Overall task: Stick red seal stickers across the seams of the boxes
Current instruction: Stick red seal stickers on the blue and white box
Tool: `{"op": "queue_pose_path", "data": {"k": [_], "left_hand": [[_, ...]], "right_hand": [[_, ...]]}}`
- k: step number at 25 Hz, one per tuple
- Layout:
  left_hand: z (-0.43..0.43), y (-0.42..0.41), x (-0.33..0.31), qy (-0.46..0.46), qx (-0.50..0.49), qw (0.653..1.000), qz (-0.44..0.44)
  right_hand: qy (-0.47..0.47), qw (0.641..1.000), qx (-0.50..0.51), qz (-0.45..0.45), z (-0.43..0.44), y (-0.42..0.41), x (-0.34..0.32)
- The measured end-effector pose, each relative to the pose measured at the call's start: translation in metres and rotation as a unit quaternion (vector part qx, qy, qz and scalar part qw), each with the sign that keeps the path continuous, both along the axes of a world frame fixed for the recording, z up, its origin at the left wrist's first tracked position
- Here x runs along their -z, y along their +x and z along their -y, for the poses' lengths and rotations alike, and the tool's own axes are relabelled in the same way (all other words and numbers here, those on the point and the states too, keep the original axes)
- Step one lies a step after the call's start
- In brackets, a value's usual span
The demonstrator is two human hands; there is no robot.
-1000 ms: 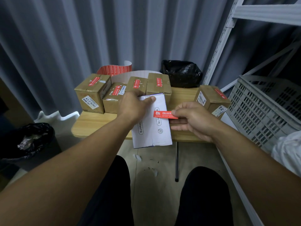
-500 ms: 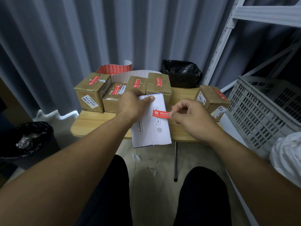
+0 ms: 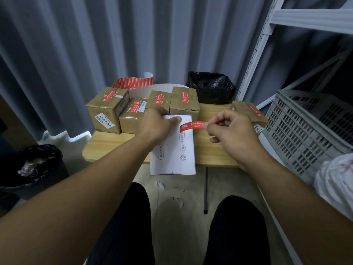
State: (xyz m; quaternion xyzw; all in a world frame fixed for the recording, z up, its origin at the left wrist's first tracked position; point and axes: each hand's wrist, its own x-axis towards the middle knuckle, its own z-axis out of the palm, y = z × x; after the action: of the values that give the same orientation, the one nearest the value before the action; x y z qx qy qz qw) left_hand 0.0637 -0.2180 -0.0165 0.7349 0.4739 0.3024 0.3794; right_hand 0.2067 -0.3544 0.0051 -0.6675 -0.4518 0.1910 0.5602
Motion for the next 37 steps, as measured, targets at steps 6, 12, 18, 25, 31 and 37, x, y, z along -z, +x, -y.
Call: {"op": "queue_pose_path", "data": {"k": [6,12,18,25,31,37], "left_hand": [[0.000,0.008,-0.008,0.041,0.093,0.991,-0.087],[-0.010,0.035,0.005,0.084,0.157,0.972,-0.153],[-0.012,0.045,0.017,0.129,0.155,0.975,-0.096],[-0.024,0.032,0.012,0.165,0.036,0.984,-0.065],[-0.032,-0.008,-0.003,0.005,0.021,0.967,-0.252],[-0.004,-0.021,-0.010,-0.219,0.076,0.956,-0.179]], "right_hand": [[0.054,0.991,-0.021,-0.122,-0.003,0.010,-0.006],[-0.012,0.998,0.016,-0.068,-0.015,0.022,0.014],[-0.132,0.991,-0.016,0.014,-0.025,0.029,0.059],[-0.138,0.985,0.074,0.066,-0.032,0.025,0.071],[-0.152,0.977,0.126,0.079,-0.033,0.011,0.069],[-0.138,0.978,0.141,0.069,-0.033,0.004,0.068]]}}
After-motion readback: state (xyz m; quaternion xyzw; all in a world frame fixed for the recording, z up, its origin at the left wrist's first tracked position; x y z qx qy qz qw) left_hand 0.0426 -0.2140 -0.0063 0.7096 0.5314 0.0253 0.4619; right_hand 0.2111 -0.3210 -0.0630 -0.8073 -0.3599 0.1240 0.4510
